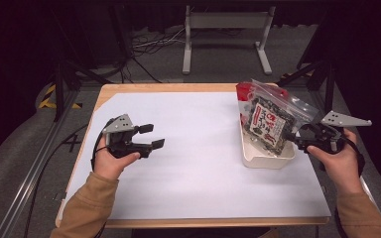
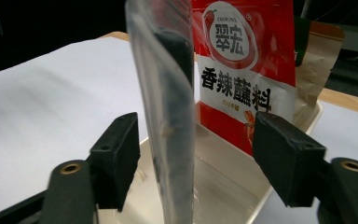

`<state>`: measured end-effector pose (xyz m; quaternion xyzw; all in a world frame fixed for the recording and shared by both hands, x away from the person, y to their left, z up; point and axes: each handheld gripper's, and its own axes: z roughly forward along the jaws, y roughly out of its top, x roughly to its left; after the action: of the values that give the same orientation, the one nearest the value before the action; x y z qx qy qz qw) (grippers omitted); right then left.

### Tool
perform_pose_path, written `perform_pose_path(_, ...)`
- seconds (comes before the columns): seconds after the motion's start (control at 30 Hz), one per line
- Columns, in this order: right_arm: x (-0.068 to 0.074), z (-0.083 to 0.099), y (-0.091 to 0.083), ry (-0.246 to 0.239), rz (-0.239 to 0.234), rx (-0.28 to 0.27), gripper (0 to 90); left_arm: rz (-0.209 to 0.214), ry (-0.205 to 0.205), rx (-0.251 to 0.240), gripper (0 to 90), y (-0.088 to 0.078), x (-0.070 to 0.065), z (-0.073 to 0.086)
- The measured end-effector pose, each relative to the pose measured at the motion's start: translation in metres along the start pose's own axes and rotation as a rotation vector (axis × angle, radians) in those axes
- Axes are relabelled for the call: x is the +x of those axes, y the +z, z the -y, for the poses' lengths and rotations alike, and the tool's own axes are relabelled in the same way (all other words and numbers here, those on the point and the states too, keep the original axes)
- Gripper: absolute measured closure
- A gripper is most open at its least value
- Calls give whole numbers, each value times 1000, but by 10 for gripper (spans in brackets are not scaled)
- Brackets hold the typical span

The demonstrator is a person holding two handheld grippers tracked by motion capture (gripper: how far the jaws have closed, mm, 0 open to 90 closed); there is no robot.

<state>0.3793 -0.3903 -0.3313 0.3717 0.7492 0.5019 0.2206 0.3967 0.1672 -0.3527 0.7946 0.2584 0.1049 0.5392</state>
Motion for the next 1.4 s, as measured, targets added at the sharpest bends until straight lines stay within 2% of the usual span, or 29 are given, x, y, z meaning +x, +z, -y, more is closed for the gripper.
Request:
perform_pose_path(0.17,3,2,-9,-15,7,-12,280,-4,20,0,283,-6,-4,1)
perform_pose_path(0.2,5,2,-11,-17,6,-11,277,-1,10,1,281,-7,-6,1)
perform_pose_path(0.33,8,5,-19,-24,7,-16,271,-2,32,-9,278,-14,-9,1)
perform_pose_path(0.53,13,12,-31,-35,9,-16,270,4,30,-13,278,-23,-14,6)
perform_pose_path(0.6,16,15,-36,-42,7,-14,268,5,33,-10,278,-26,-15,9)
perform_pose_path(0.67,22,20,-43,-48,5,-18,268,8,18,-16,278,-31,-18,15)
perform_pose_path(0.83,31,28,-48,-64,-4,-13,268,10,14,-14,278,-34,-20,22)
perform_pose_path(1.07,43,46,-45,-75,-46,-25,265,11,9,-18,284,-40,-26,33)
perform_pose_path(1.4,51,68,-29,-92,-88,-54,265,12,-4,-36,281,-50,-28,51)
